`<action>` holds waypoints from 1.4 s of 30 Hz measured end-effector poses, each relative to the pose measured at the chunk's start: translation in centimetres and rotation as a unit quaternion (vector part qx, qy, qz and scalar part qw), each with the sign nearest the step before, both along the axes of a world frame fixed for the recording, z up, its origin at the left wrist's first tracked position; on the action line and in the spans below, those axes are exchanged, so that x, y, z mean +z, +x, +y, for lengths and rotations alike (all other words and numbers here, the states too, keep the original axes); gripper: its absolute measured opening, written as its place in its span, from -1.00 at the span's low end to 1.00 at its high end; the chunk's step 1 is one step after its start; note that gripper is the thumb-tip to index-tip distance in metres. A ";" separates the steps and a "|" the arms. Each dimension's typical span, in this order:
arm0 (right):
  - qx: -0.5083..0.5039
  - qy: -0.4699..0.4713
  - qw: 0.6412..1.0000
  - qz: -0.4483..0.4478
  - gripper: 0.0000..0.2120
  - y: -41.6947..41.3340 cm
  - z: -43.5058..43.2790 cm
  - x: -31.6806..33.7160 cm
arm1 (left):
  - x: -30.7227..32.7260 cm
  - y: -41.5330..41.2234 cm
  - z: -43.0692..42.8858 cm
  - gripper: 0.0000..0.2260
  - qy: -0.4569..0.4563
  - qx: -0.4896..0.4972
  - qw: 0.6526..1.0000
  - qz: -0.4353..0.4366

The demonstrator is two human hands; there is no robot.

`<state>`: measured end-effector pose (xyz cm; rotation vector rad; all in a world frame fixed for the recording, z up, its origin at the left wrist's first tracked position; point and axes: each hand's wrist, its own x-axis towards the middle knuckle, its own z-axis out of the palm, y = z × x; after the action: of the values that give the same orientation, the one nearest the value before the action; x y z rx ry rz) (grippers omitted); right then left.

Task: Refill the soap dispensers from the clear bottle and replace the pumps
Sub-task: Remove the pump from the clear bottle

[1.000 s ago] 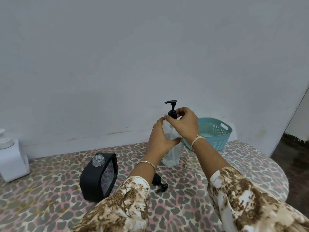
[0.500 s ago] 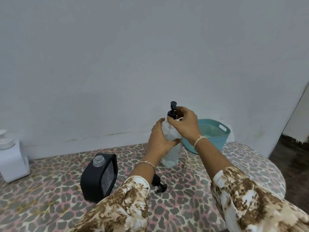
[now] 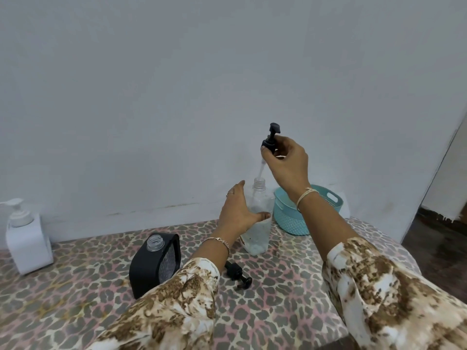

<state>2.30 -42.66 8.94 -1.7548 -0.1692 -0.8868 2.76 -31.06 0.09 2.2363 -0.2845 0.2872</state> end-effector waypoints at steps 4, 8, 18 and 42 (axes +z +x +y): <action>-0.020 0.016 0.998 -0.058 -0.76 -1.5 1.0 2.1 | 0.7 -1.0 1.6 -0.04 0.004 0.003 1.000 0.016; -0.038 0.021 0.992 -0.116 -0.76 -3.3 2.2 3.9 | 0.3 -2.4 3.3 -0.08 0.005 0.015 0.999 0.047; -0.030 0.019 0.987 -0.157 -0.73 -7.0 4.0 4.3 | -2.8 -6.6 6.3 -0.22 0.026 0.021 0.994 0.107; -0.020 0.028 0.999 -0.029 -0.75 -8.9 4.9 -5.6 | -6.0 -9.6 8.5 -0.33 0.032 0.043 0.989 0.140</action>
<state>-6.57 -37.79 3.34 -1.6860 -0.1456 -0.9641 -6.81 -22.56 -5.92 2.3221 -0.0471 0.0079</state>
